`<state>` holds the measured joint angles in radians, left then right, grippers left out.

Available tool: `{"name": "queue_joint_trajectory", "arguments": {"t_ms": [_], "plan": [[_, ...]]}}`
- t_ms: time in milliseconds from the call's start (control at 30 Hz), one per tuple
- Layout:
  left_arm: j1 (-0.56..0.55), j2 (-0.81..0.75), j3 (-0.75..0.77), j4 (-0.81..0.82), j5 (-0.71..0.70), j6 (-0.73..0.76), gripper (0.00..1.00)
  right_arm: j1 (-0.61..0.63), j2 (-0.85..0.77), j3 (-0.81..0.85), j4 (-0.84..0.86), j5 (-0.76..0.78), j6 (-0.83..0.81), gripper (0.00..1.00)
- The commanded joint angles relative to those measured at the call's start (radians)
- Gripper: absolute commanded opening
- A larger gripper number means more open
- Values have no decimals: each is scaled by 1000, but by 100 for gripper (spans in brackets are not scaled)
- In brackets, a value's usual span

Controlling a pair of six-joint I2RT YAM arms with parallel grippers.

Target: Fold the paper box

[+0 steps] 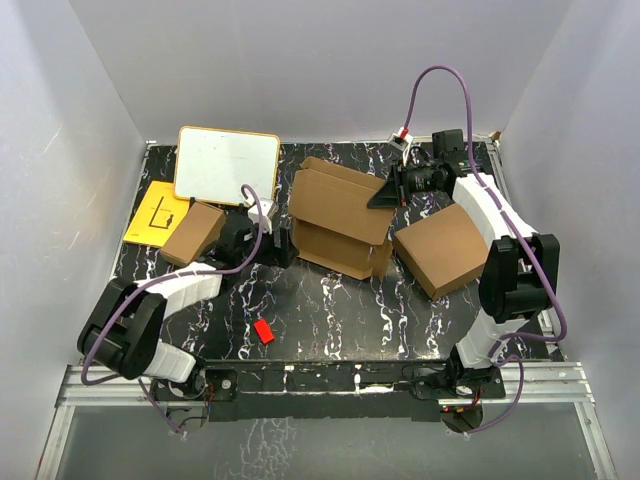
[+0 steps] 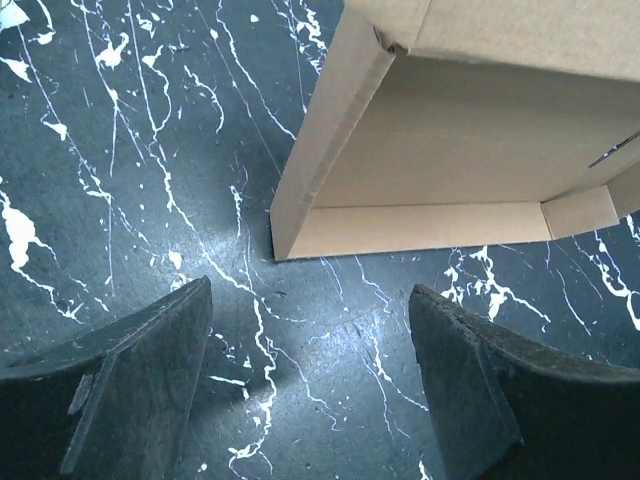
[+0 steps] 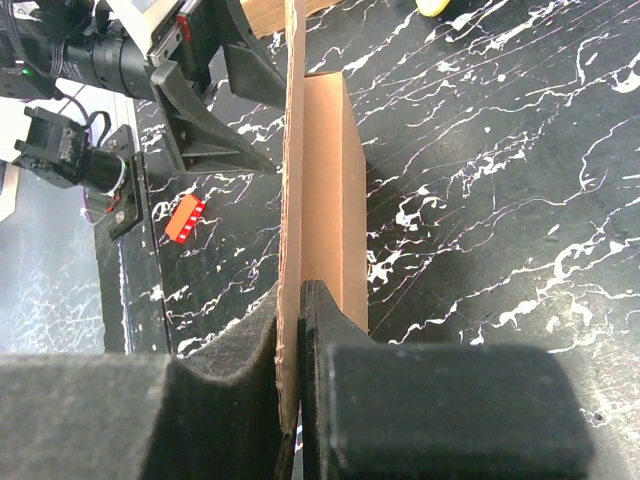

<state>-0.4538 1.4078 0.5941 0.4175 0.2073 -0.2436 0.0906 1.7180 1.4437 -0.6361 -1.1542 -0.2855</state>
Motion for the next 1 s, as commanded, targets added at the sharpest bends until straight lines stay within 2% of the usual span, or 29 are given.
{"name": "queue_joint_trajectory", "arguments": {"t_ms": [0,133,267,533,667,833,900,967], "plan": [[15,-21,20,77,18,-9,78,3,21,32,-11,0,-36,8],[88,-111,35,34,73,-66,81,3,48,79,-58,-20,-73,8],[167,-262,63,-80,125,-147,97,2,60,132,-103,-60,-111,8],[255,-378,232,-374,294,-277,97,3,34,172,-135,-157,-86,8],[254,-431,293,-404,343,-342,95,20,-42,143,-113,-225,-9,8],[254,-467,354,-422,351,-370,94,67,-130,-40,154,-257,265,8],[255,-472,351,-426,339,-365,94,75,-117,-77,173,-236,268,8],[255,-470,342,-445,319,-347,94,78,-79,-68,115,-218,211,8]]}}
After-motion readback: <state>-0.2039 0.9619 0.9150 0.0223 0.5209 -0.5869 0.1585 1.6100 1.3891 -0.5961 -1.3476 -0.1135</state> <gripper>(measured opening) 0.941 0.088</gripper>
